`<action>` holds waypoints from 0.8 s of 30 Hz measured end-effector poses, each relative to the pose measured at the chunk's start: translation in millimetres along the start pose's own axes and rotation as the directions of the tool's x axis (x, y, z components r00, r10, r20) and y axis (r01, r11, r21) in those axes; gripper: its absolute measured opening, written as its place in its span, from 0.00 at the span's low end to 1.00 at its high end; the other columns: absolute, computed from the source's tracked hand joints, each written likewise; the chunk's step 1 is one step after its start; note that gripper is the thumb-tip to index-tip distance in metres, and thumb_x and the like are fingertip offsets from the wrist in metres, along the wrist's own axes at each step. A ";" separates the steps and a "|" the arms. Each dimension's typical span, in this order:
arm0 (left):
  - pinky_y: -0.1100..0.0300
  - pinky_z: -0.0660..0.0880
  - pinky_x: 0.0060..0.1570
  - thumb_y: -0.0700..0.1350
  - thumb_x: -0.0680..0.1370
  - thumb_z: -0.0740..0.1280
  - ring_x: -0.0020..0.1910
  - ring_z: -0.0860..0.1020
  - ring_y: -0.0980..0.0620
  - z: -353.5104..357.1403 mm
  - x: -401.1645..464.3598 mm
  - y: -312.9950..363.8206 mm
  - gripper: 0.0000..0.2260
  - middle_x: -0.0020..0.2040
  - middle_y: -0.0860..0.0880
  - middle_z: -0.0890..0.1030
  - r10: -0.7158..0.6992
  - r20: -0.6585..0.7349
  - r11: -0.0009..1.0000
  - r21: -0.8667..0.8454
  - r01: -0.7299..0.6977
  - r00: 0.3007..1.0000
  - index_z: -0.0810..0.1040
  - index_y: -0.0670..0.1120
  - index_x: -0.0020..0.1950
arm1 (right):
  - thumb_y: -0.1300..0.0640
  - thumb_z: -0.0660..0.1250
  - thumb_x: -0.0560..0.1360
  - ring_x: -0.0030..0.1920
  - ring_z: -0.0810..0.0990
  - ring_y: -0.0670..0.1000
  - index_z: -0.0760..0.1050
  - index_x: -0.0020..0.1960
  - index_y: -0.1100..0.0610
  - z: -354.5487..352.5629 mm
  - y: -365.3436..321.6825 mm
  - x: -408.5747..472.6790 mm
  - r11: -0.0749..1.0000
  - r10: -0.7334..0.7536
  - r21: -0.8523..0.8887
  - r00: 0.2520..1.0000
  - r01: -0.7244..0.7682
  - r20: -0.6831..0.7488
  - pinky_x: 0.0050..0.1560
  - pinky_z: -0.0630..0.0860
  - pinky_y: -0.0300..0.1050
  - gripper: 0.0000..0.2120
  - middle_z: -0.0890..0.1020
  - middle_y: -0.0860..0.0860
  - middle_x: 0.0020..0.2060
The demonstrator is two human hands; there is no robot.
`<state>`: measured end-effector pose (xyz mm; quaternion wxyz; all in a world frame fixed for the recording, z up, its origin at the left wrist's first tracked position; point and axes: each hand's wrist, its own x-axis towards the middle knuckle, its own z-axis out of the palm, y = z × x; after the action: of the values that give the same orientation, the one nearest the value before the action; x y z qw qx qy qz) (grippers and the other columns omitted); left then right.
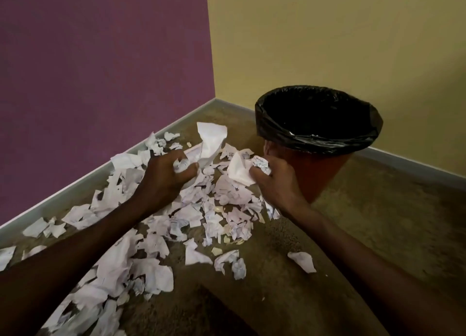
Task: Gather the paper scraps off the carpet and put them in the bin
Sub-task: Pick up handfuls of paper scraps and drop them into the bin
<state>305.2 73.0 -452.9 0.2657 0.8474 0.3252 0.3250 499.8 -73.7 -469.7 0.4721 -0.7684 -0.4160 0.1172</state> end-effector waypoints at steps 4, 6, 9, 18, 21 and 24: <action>0.61 0.68 0.32 0.48 0.76 0.71 0.31 0.71 0.52 4.6 34.1 43.6 0.12 0.34 0.43 0.79 0.060 -0.045 0.997 -0.044 -0.062 0.997 0.75 0.43 0.38 | 0.57 0.64 0.77 0.29 0.77 0.42 0.76 0.36 0.52 -39.1 -35.8 17.4 0.992 -0.037 0.117 0.999 0.041 -0.035 0.29 0.70 0.35 0.11 0.80 0.47 0.31; 0.57 0.73 0.35 0.51 0.76 0.69 0.29 0.74 0.50 10.4 55.9 65.3 0.14 0.33 0.44 0.80 0.099 -0.051 0.989 -0.107 -0.104 0.994 0.76 0.42 0.37 | 0.58 0.64 0.77 0.23 0.73 0.39 0.72 0.33 0.52 -61.8 -49.8 32.5 0.990 -0.034 0.136 0.995 0.046 -0.090 0.24 0.67 0.33 0.14 0.77 0.46 0.26; 0.52 0.74 0.34 0.57 0.74 0.66 0.30 0.77 0.44 24.5 92.9 99.8 0.19 0.32 0.43 0.79 0.203 -0.036 0.971 -0.120 -0.206 0.979 0.75 0.41 0.36 | 0.57 0.63 0.76 0.20 0.70 0.40 0.69 0.29 0.52 -93.3 -60.0 58.8 0.991 -0.012 0.128 0.985 0.034 -0.170 0.24 0.65 0.35 0.17 0.74 0.45 0.19; 0.54 0.55 0.33 0.50 0.75 0.68 0.31 0.61 0.50 108.1 173.0 196.4 0.19 0.28 0.54 0.61 0.163 -0.351 0.909 -0.311 -0.278 0.922 0.59 0.51 0.32 | 0.54 0.61 0.71 0.31 0.67 0.50 0.66 0.31 0.56 -140.3 -33.6 125.3 0.999 -0.027 0.026 0.895 0.044 -0.446 0.33 0.61 0.45 0.12 0.68 0.54 0.27; 0.53 0.54 0.33 0.49 0.77 0.68 0.33 0.62 0.47 146.1 181.1 199.0 0.18 0.28 0.53 0.62 0.084 -0.346 0.894 -0.388 -0.224 0.934 0.62 0.48 0.35 | 0.54 0.62 0.73 0.31 0.70 0.52 0.67 0.31 0.56 -142.6 -16.1 140.0 1.000 0.011 -0.016 0.884 -0.021 -0.467 0.33 0.64 0.45 0.13 0.71 0.53 0.27; 0.54 0.55 0.34 0.51 0.79 0.66 0.34 0.65 0.45 176.2 184.6 186.0 0.17 0.30 0.52 0.65 0.020 -0.228 0.912 -0.395 -0.111 0.973 0.65 0.44 0.37 | 0.53 0.62 0.74 0.33 0.73 0.54 0.65 0.29 0.55 -140.0 1.6 150.7 0.994 0.059 -0.056 0.888 -0.094 -0.456 0.35 0.67 0.44 0.17 0.72 0.52 0.27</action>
<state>609.6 44.1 -374.1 0.3868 0.7433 0.2493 0.4856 675.2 -48.9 -365.2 0.5213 -0.8078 -0.2679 -0.0628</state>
